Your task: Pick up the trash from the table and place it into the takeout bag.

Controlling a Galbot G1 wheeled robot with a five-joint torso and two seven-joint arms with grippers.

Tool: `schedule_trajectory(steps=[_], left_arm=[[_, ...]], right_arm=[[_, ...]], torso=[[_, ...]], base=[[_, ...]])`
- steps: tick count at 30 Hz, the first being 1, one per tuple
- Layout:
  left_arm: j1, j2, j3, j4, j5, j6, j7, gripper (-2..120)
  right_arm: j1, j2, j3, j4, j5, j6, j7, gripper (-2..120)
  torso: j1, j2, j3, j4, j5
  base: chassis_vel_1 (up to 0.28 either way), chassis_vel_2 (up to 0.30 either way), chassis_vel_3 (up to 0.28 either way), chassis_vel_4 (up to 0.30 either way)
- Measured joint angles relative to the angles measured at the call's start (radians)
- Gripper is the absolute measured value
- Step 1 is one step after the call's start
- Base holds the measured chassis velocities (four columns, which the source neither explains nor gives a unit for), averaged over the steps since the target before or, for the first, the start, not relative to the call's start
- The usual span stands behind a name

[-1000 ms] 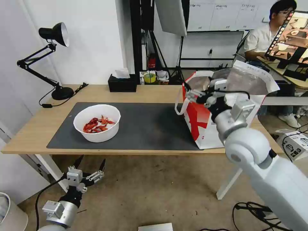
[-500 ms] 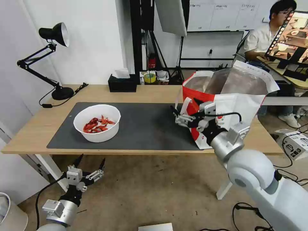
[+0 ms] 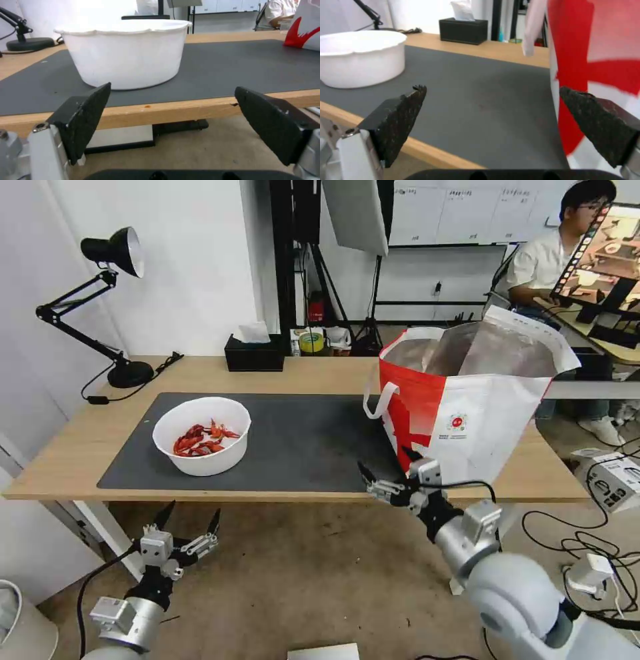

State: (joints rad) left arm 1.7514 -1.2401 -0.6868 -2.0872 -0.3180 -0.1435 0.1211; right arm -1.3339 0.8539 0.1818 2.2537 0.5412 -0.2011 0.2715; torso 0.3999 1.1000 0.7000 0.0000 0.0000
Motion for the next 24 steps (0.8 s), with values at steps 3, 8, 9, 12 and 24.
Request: schedule_trajectory(steps=[3,8,9,12,24], left_arm=[[0.001,0.0,-0.001,-0.001,0.0,-0.001,0.0,100],[0.001,0.0,-0.001,-0.003,0.0,-0.002,0.0,100],[0.001,0.0,-0.001,-0.003,0.0,-0.002,0.0,100],[0.001,-0.001,-0.001,-0.004,0.0,-0.002,0.0,100],[0.002,-0.002,-0.008,-0.004,0.0,-0.004,0.001,100]], right_arm=[[-0.034,0.017,0.001,-0.005,-0.038,0.022,0.012,100],[-0.098,0.045,0.005,-0.016,-0.1,0.054,0.029,100],[-0.098,0.045,0.005,-0.016,-0.1,0.054,0.029,100],[-0.135,0.059,0.008,-0.022,-0.138,0.064,0.037,100],[-0.21,0.11,-0.001,-0.042,-0.212,0.089,0.086,100]], torso=[[0.0,0.0,0.0,0.0,-0.0001],[0.0,0.0,0.0,0.0,0.0],[0.0,0.0,0.0,0.0,0.0],[0.0,0.0,0.0,0.0,-0.0001],[0.0,0.0,0.0,0.0,-0.0001]], base=[[0.0,0.0,0.0,0.0],[0.0,0.0,0.0,0.0],[0.0,0.0,0.0,0.0],[0.0,0.0,0.0,0.0],[0.0,0.0,0.0,0.0]])
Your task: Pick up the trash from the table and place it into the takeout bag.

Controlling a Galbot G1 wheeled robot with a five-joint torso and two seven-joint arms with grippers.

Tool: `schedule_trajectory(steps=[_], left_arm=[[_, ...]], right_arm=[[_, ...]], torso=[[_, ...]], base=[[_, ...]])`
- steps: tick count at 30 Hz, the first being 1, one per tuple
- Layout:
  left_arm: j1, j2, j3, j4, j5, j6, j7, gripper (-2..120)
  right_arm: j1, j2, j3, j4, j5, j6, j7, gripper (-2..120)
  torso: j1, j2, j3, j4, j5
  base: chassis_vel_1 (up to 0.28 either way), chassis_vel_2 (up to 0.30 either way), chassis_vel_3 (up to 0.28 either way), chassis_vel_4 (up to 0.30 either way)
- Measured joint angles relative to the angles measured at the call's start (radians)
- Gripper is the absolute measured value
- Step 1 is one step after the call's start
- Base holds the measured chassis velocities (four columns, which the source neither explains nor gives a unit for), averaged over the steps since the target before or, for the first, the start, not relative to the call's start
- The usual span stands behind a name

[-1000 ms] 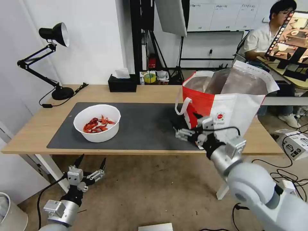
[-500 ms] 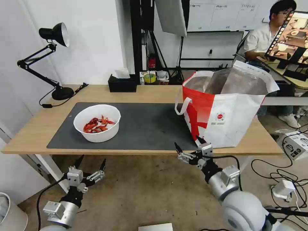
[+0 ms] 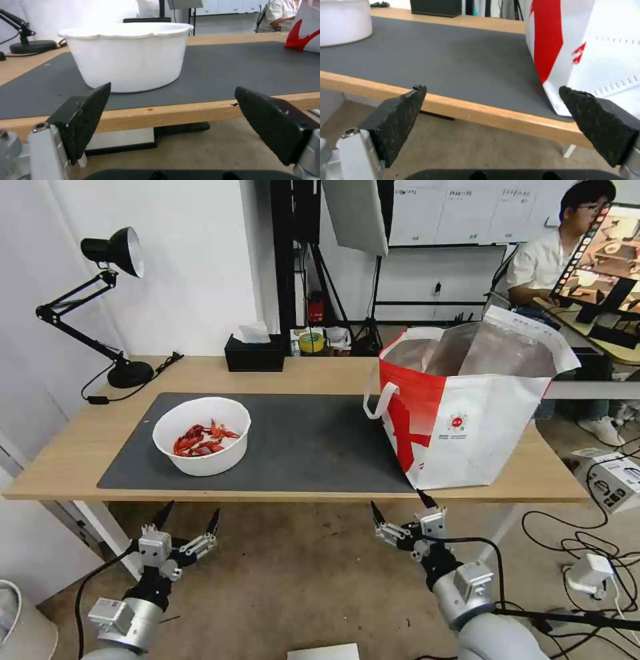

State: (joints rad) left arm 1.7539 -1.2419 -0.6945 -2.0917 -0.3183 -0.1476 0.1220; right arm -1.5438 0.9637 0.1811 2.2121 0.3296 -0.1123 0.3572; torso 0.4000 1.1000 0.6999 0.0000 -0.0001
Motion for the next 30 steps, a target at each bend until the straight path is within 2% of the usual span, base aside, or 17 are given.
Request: schedule_trajectory(steps=[9,24,30], left_arm=[[-0.002,0.001,0.0,0.001,-0.001,-0.001,0.0,100],[-0.007,-0.006,0.003,0.012,-0.001,-0.002,0.001,100],[-0.03,0.021,-0.006,0.004,-0.024,0.015,-0.02,100]], right_arm=[[0.002,0.009,0.001,-0.006,0.004,0.0,0.035,100],[0.006,0.001,0.003,-0.004,0.009,-0.007,0.035,100],[0.007,0.0,0.003,-0.004,0.009,-0.007,0.034,100]], torso=[[0.0,0.0,0.0,0.0,0.0001],[0.0,0.0,0.0,0.0,0.0001],[0.0,0.0,0.0,0.0001,0.0]], base=[[0.0,0.0,0.0,0.0],[0.0,0.0,0.0,0.0],[0.0,0.0,0.0,0.0]])
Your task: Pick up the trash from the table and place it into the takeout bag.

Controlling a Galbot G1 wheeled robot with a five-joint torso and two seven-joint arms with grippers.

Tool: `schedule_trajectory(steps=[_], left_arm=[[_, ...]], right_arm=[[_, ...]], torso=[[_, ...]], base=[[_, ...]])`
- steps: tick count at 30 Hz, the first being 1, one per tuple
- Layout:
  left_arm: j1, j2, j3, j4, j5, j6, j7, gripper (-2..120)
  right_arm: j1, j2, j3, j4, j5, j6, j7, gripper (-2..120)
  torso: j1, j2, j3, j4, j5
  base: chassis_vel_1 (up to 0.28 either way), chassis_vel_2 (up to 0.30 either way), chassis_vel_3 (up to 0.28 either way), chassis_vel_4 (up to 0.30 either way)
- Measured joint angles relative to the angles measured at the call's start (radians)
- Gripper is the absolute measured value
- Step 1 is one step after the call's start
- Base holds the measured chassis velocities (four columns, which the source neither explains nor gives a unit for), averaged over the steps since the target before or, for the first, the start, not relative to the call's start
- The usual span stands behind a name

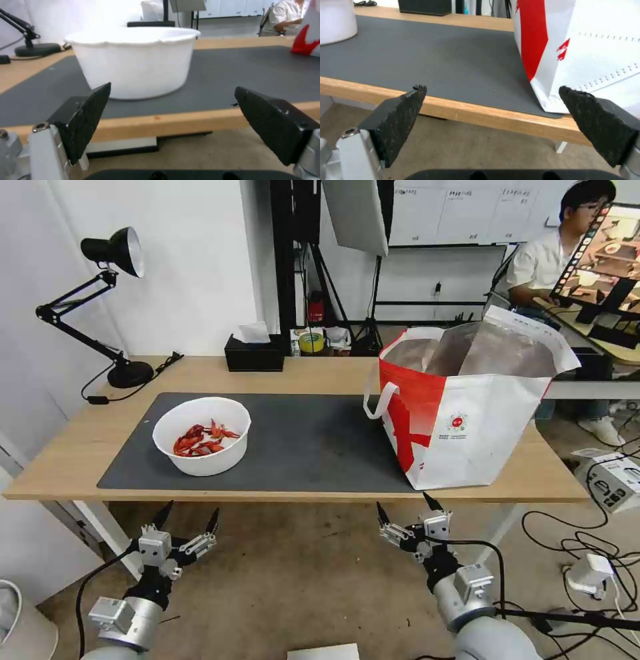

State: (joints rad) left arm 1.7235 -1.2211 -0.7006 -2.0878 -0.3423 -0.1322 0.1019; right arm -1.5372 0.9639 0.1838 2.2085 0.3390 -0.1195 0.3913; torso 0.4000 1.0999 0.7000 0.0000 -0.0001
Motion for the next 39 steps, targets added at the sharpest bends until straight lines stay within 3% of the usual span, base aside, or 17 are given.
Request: schedule_trajectory(steps=[8,10,11,13,17,19,23,26,30,39], left_arm=[[-0.046,0.084,-0.044,-0.035,-0.083,0.079,-0.064,100],[-0.074,0.13,-0.049,-0.064,-0.187,0.151,-0.117,100],[-0.074,0.13,-0.049,-0.064,-0.187,0.151,-0.117,100],[-0.114,0.178,-0.053,-0.097,-0.311,0.254,-0.189,100],[-0.155,0.239,-0.067,-0.112,-0.413,0.341,-0.236,100],[-0.194,0.302,-0.082,-0.12,-0.543,0.427,-0.292,100],[-0.241,0.353,-0.085,-0.12,-0.662,0.511,-0.36,100],[-0.308,0.432,-0.083,-0.09,-0.802,0.606,-0.435,100],[-0.356,0.498,-0.083,-0.037,-0.887,0.669,-0.467,100],[-0.453,0.569,-0.045,0.052,-1.021,0.742,-0.521,100]], right_arm=[[0.0,0.0,0.0,0.001,0.0,-0.001,0.0,100],[0.001,0.0,0.0,0.001,0.0,-0.001,-0.001,100],[0.001,0.0,0.0,0.001,0.0,-0.001,-0.001,100],[0.001,0.0,0.0,0.001,0.0,-0.001,-0.001,100],[0.001,0.0,0.0,0.001,0.0,-0.001,-0.001,100],[0.001,0.0,0.0,0.001,0.001,-0.001,-0.002,100],[0.001,0.0,0.0,0.001,0.0,-0.001,-0.002,100],[0.001,0.0,0.0,0.001,0.001,-0.001,-0.002,100],[0.001,0.0,0.0,0.001,0.001,-0.001,-0.001,100],[0.001,0.0,0.0,0.001,0.001,-0.001,-0.002,100]], torso=[[0.0,0.0,0.0,0.0,0.0001],[0.0,0.0,0.0,0.0,0.0],[0.0,0.0,0.0,0.0,0.0],[0.0,0.0,0.0,0.0,0.0],[0.0,0.0,0.0,0.0,0.0],[0.0,0.0,0.0,0.0,0.0001],[0.0,0.0,0.0,0.0,-0.0001],[0.0,0.0,0.0,0.0,-0.0001],[0.0,0.0,0.0,-0.0002,-0.0001],[0.0,0.0,0.0,0.0,-0.0001]], base=[[0.0,0.0,0.0,0.0],[0.0,0.0,0.0,0.0],[0.0,0.0,0.0,0.0],[0.0,0.0,0.0,0.0],[0.0,0.0,0.0,0.0],[0.0,0.0,0.0,0.0],[0.0,0.0,0.0,0.0],[0.0,0.0,0.0,0.0],[0.0,0.0,0.0,0.0],[0.0,0.0,0.0,0.0]])
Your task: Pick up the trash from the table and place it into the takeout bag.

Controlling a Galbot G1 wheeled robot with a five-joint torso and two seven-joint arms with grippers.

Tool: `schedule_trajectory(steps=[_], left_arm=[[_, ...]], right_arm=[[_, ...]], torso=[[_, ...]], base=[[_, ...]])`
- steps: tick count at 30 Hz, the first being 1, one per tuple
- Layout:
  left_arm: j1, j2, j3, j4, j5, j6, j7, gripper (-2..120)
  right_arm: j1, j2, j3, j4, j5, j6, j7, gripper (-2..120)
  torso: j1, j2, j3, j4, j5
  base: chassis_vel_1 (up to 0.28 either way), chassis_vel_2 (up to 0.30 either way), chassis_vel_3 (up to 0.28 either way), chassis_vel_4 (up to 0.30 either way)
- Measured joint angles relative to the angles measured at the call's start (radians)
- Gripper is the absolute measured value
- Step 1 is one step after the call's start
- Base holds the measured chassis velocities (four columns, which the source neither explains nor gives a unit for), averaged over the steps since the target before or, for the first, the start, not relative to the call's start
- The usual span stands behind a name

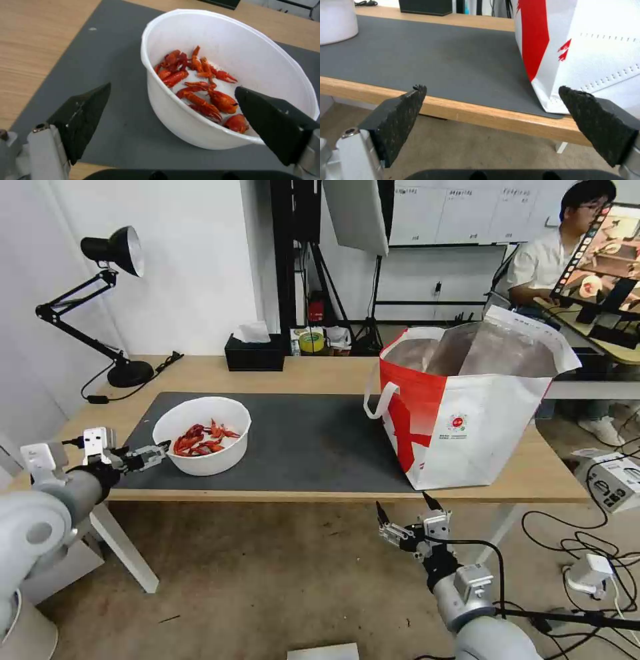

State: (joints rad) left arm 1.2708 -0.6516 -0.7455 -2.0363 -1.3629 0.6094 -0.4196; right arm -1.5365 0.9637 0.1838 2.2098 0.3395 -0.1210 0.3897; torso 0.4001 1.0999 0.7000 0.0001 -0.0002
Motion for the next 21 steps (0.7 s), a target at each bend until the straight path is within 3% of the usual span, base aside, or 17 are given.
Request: schedule_trajectory(steps=[11,21], left_arm=[[-0.106,0.052,0.053,0.047,-0.086,0.026,-0.015,100],[-0.236,0.104,0.149,0.137,-0.173,0.097,-0.035,100]], right_arm=[[0.0,0.0,0.0,0.0,0.0,0.0,0.0,100],[0.0,0.0,0.0,0.0,0.0,0.0,0.0,100]], torso=[[0.0,0.0,0.0,0.0,0.0001],[0.0,0.0,0.0,0.0,0.0001]], base=[[0.0,0.0,0.0,0.0],[0.0,0.0,0.0,0.0]])
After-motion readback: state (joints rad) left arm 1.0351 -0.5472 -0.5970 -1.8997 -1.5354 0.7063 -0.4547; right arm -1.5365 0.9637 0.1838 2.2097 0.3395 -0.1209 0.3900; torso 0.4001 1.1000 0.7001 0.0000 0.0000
